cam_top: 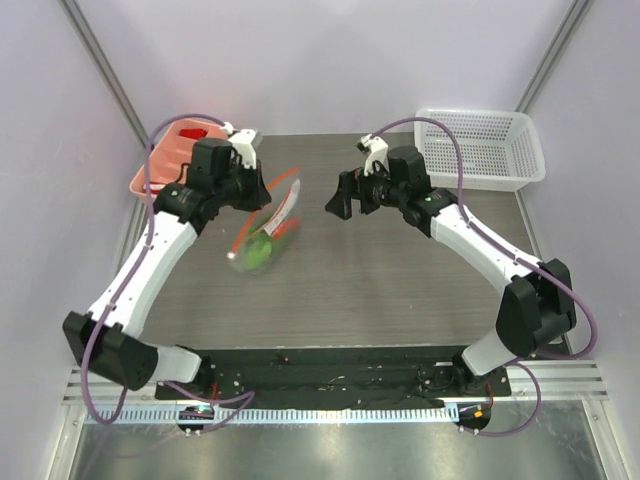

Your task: Open the zip-top bag and remove the fake food

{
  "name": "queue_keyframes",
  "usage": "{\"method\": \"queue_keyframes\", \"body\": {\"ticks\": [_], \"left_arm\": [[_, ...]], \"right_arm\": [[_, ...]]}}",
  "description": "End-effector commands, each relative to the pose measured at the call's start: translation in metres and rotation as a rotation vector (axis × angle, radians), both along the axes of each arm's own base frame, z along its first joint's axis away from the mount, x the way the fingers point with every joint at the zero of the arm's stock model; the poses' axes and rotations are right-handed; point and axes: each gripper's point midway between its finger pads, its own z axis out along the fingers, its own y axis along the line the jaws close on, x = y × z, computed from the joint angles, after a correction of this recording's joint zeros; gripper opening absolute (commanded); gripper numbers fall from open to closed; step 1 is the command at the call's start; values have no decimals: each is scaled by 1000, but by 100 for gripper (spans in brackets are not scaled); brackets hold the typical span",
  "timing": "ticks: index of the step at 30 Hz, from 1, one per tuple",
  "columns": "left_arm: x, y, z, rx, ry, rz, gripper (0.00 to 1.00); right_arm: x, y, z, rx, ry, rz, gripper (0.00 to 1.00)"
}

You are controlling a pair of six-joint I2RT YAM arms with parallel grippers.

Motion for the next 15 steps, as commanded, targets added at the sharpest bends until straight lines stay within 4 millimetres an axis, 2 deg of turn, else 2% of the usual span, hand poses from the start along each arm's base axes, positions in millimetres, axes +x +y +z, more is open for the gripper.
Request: {"method": "queue_keyframes", "body": {"ticks": [1,2,5,8,11,12,13,14,15], "left_arm": [[-3,16,70,-95,-144,197,0],[0,12,66,-121,-149,197,0],[-2,-12,44,-178,-84,130,0],[0,-35,8,-252,12,87,0],[7,-42,-20,-282,58,103,0],[7,-43,-29,-281,72,105,0],[8,-44,-33,-281,83,102,0],[7,-46,-39,-280,100,98,0],[7,-47,-40,-284,101,93,0]], "right_arm": [[22,-17,44,120,-32,-275,100],[24,-19,48,142,-28,-310,100],[12,-7,54,203,-33,-302,100],[-2,7,55,257,-32,-318,100],[-17,20,58,327,-19,-275,83],[-20,24,56,364,10,-269,72],[-21,24,56,374,19,-271,66],[-21,25,53,378,40,-277,53],[-22,27,52,394,70,-284,51]]}}
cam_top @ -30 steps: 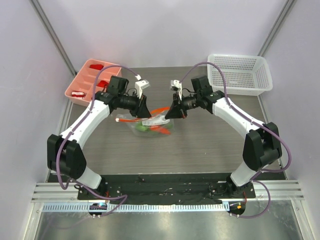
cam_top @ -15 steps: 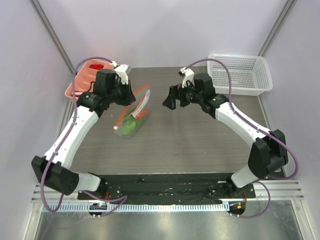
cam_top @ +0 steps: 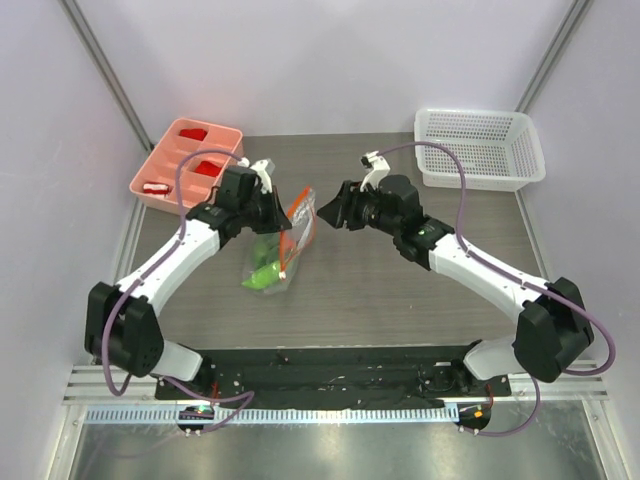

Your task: Open the zip-top bag and remove the fake food

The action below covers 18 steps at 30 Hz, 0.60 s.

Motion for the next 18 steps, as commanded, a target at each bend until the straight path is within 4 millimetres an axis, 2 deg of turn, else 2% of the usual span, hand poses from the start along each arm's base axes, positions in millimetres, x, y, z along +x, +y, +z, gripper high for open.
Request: {"method": "queue_keyframes", "body": {"ticks": [1,6,8,12,18], "left_arm": [[10,-20,24,-120,-72,-27,0],[6,-24,41,-178,-137,-52,0],[7,-25,43,-187,-152,-53,0],[3,-29,45,-208,-142,-73,0],[3,-22,53,-190,-190,-58,0]], "right_arm": [[5,6,32,169,7,-49,49],[4,20,28,228,86,-59,41],[-6,34,31,220,95,-25,36],[-18,54,46,172,72,-13,36],[-20,80,15,91,173,-50,29]]}}
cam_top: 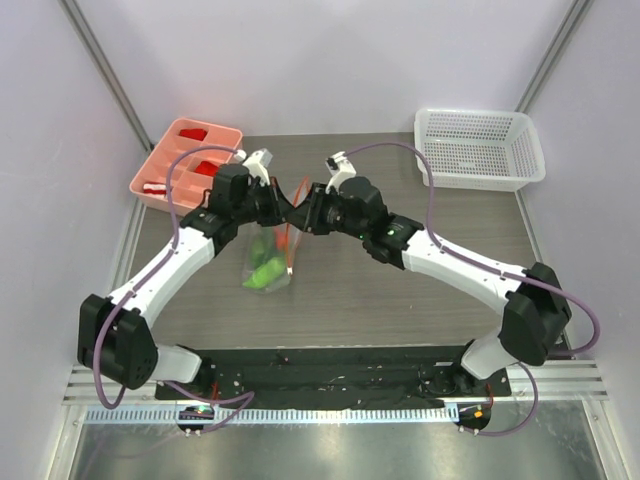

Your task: Open the zip-top bag and remove the fake food

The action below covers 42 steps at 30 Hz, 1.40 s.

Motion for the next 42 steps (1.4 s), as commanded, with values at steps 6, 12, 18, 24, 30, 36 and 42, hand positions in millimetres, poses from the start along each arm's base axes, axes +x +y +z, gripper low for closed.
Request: {"method": "queue_keyframes", "body": {"ticks": [6,12,18,24,30,36,42], "left_arm": [[1,-1,24,-29,-121,-14,0],[2,9,33,-21,-154,22,0],[-1,24,52,-24,-216,79,0],[-3,27,59,-28,-251,87,0],[-5,21,56,-41,-229,59,0],[-9,12,61,-89,-237,20,0],[-9,10,60,-102,-231,10,0]], "right_arm": [[21,11,-7,-81,27,-111,12],[31,6,-31,-163,45,-153,8],[36,-19,-66,-218,86,-216,8],[35,-36,-55,-231,57,-240,8],[26,-27,-12,-188,10,-191,11],[19,4,-2,-137,10,-67,28],[24,34,-14,-88,76,-24,27]]}}
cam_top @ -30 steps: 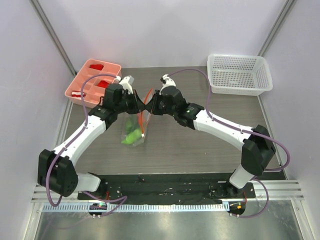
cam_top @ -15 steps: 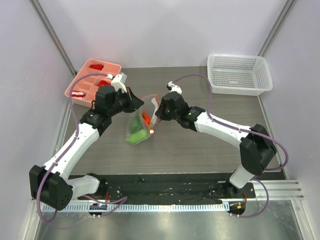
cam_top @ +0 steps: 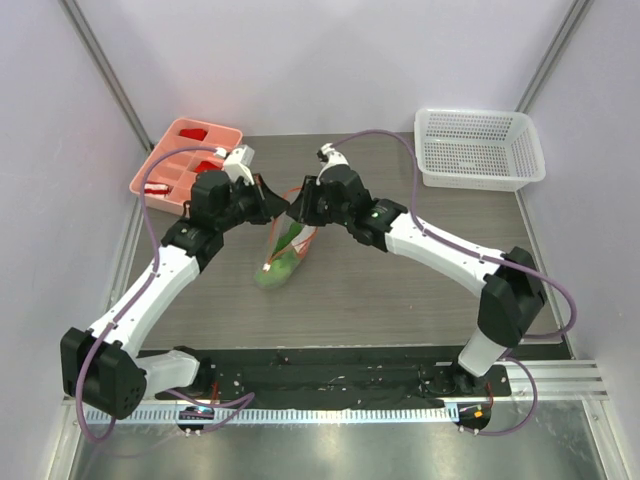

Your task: Open the zip-top bag and remove the fake food

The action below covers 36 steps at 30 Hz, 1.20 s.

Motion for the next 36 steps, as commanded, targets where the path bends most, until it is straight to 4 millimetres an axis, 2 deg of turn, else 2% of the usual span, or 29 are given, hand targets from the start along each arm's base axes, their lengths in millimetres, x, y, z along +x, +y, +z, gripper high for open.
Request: {"method": "queue_keyframes", "body": {"ticks": [1,3,4,6,7,9,14,19,23,28,31,33,36], "left_arm": [[2,-6,18,-52,-60,-27,0],[1,-6,19,-53,-65,-24,0],[2,-5,18,-52,-65,-21,0],[3,-5,18,-53,-66,-18,0],[3,-5,16,-52,-59,-17,0],[4,-5,13,-51,-48,-13,0],[6,-12,-2,-59,18,-31,0],[9,-13,-11,-57,50,-28,0],[9,-15,-14,-60,59,-32,0],[11,-17,-24,-61,100,-32,0],[13,-18,-37,-43,150,-26,0],[14,-18,-47,-30,182,-19,0],[16,-14,-62,-1,236,9,0]], "right_arm": [[-1,30,0,69,32,62,27],[-4,32,-16,45,57,73,27],[-7,28,-30,15,68,70,27],[-15,26,-39,-10,65,84,29],[-17,21,-50,-38,65,86,29],[-21,16,-51,-54,50,90,34],[-29,4,-72,-119,53,113,52],[-34,0,-90,-157,73,123,58],[-35,-5,-102,-197,63,137,73],[-41,3,-125,-172,60,191,77],[-34,7,-139,-159,26,181,77],[-31,5,-151,-182,18,174,76],[-23,-4,-164,-219,-2,120,69]]}}
